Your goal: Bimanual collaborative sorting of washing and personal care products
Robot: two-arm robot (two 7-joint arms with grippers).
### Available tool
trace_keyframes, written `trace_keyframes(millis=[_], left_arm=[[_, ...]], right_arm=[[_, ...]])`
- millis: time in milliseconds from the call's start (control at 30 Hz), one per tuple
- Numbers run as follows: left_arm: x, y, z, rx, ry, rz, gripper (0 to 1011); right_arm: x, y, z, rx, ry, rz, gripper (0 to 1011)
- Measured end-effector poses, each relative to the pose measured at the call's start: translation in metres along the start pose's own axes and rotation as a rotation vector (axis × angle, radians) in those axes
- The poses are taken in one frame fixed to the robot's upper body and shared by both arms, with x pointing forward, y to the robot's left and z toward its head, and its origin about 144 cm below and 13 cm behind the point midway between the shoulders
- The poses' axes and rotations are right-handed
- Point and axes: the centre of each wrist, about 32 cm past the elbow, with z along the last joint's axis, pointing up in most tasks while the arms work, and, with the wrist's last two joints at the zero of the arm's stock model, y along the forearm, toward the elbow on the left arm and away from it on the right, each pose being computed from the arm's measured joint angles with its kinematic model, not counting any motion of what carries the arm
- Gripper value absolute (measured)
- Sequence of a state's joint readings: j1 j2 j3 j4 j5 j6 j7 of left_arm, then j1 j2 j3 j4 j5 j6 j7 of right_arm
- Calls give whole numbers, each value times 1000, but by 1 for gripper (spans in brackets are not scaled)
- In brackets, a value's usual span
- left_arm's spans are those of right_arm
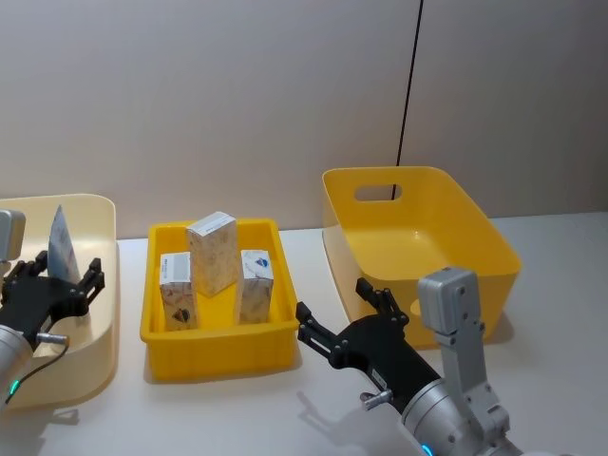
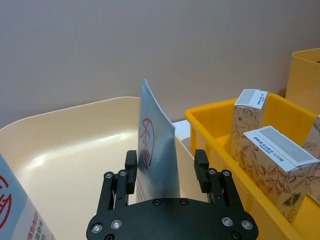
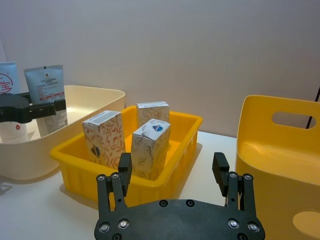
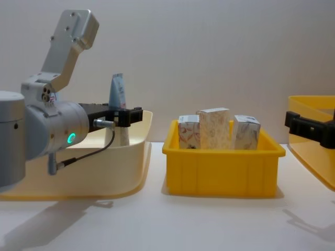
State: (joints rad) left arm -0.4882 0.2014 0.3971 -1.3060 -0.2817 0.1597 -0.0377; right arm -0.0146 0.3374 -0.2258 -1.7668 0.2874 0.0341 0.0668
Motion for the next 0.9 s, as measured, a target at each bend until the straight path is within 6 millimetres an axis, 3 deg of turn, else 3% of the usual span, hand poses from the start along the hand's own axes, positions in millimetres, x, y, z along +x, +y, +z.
trace_keyframes(millis=[433, 900], left_arm=[[-1, -3, 1, 3, -2, 2, 328], [8, 0, -8, -32, 21, -47, 248]], right_arm=[[0, 0, 0, 0, 0, 0, 1004], [0, 0, 0, 0, 0, 0, 1004]])
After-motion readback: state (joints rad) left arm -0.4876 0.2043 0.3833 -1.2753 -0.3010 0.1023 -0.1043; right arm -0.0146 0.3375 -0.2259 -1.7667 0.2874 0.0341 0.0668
